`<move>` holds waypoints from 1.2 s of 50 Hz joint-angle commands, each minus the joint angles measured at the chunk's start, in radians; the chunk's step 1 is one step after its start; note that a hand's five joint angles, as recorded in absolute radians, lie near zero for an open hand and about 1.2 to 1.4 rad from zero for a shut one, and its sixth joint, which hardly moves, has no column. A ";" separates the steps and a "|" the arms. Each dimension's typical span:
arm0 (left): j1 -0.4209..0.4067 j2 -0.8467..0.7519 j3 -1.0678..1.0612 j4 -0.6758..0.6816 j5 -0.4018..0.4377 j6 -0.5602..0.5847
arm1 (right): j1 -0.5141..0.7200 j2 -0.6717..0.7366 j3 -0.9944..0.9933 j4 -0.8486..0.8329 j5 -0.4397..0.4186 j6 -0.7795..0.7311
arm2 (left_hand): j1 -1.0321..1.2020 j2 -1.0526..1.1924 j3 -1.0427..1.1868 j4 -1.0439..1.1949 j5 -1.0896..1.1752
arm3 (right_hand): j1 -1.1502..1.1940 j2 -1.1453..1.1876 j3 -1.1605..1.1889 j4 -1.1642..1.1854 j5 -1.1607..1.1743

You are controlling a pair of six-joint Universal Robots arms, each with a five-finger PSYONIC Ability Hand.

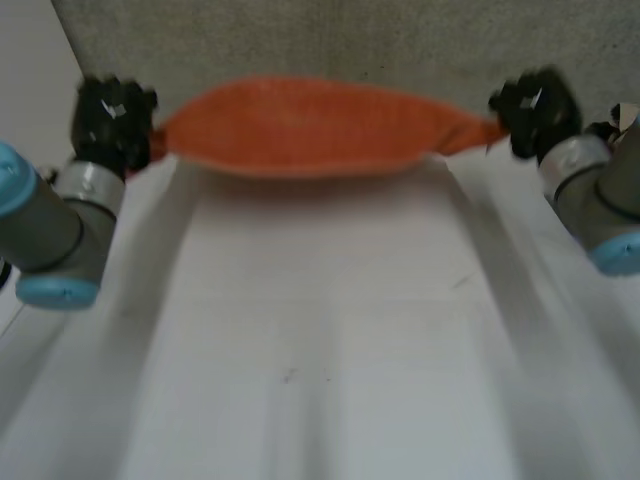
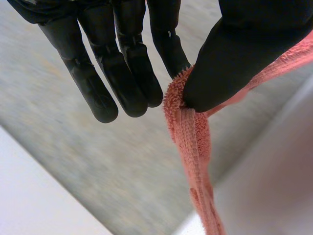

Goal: Fold the laundry.

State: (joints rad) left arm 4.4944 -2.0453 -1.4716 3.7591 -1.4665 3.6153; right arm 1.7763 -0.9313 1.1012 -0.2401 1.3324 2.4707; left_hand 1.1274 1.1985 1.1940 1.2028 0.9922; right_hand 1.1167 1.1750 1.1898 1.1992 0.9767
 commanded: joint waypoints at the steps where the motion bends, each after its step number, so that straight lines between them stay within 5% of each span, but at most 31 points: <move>1: 0.003 -0.093 -0.134 0.015 0.074 0.008 | 0.009 0.097 0.057 0.125 0.011 -0.045 | 0.269 0.198 0.202 0.193 0.229 | 0.280 0.221 0.206 0.197 0.245; 6: 0.011 -0.069 -0.220 -0.012 0.074 0.049 | 0.002 0.039 0.092 0.257 0.077 -0.114 | 0.269 0.198 0.202 0.193 0.229 | 0.280 0.221 0.206 0.197 0.245; 14: 0.091 0.233 -0.427 -0.208 0.077 0.200 | -0.029 -0.162 0.242 0.502 0.093 -0.171 | 0.269 0.198 0.202 0.193 0.229 | 0.280 0.221 0.206 0.197 0.245; 21: 0.108 0.483 -0.552 -0.620 0.081 0.290 | -0.098 -0.335 0.440 0.738 0.125 -0.392 | 0.269 0.198 0.202 0.193 0.229 | 0.280 0.221 0.206 0.197 0.245; 27: 0.071 0.493 -0.559 -0.823 0.084 0.298 | -0.114 -0.354 0.503 0.708 0.157 -0.460 | 0.269 0.198 0.202 0.193 0.229 | 0.280 0.221 0.206 0.197 0.245; 43: 0.002 -0.016 -0.106 -0.323 0.060 0.293 | -0.020 0.038 0.146 0.300 0.275 -0.269 | 0.269 0.198 0.202 0.193 0.229 | 0.280 0.221 0.206 0.197 0.245; 60: -0.061 -0.461 0.384 -0.105 -0.043 0.339 | 0.011 0.374 -0.219 -0.015 0.301 -0.280 | 0.269 0.198 0.202 0.193 0.229 | 0.280 0.221 0.206 0.197 0.245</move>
State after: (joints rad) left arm 4.4377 -2.3905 -1.2279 3.6161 -1.4878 3.9216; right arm 1.7843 -0.6502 0.9917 -0.2200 1.6287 2.1952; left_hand 1.1274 1.1985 1.1940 1.2033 0.9922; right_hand 1.1167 1.1750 1.1899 1.1992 0.9847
